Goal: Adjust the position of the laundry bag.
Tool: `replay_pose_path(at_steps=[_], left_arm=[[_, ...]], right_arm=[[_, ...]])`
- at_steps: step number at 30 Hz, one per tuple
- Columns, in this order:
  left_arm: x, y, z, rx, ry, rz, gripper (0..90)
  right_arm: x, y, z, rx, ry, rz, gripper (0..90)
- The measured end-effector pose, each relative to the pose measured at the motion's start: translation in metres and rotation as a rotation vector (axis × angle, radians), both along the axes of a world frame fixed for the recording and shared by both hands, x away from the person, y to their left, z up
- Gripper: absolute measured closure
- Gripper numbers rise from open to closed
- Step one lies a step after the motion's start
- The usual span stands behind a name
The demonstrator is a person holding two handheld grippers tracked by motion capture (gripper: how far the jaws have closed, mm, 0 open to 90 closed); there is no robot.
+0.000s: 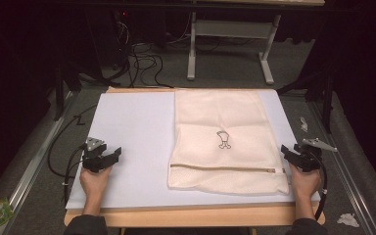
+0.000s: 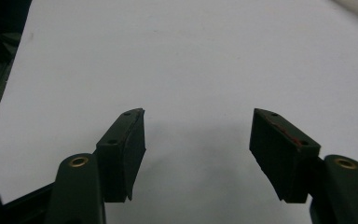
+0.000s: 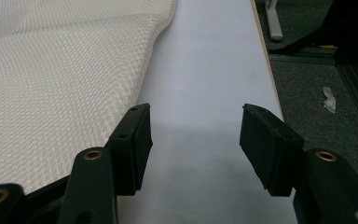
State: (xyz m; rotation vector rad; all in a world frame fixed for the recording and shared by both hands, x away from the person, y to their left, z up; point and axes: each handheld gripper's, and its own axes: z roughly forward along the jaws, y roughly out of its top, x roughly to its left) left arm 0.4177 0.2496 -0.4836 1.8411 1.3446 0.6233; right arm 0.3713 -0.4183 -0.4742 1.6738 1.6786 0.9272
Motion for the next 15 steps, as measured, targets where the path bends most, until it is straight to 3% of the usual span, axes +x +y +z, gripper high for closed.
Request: replay_pose_path(at_steps=[5, 10, 15], left_arm=[[0.0, -0.002, 0.0, 0.001, -0.003, -0.013, 36.2], [0.001, -0.007, 0.001, -0.036, -0.008, -0.048, 34.5], [0.003, -0.014, 0.001, -0.05, 0.0, -0.079, 35.5]], right_arm=[[0.0, -0.001, 0.0, 0.005, -0.001, -0.004, 44.6], [0.001, -0.003, 0.0, 0.023, 0.0, -0.019, 45.2], [0.004, -0.001, -0.001, 0.002, 0.035, 0.001, 46.5]])
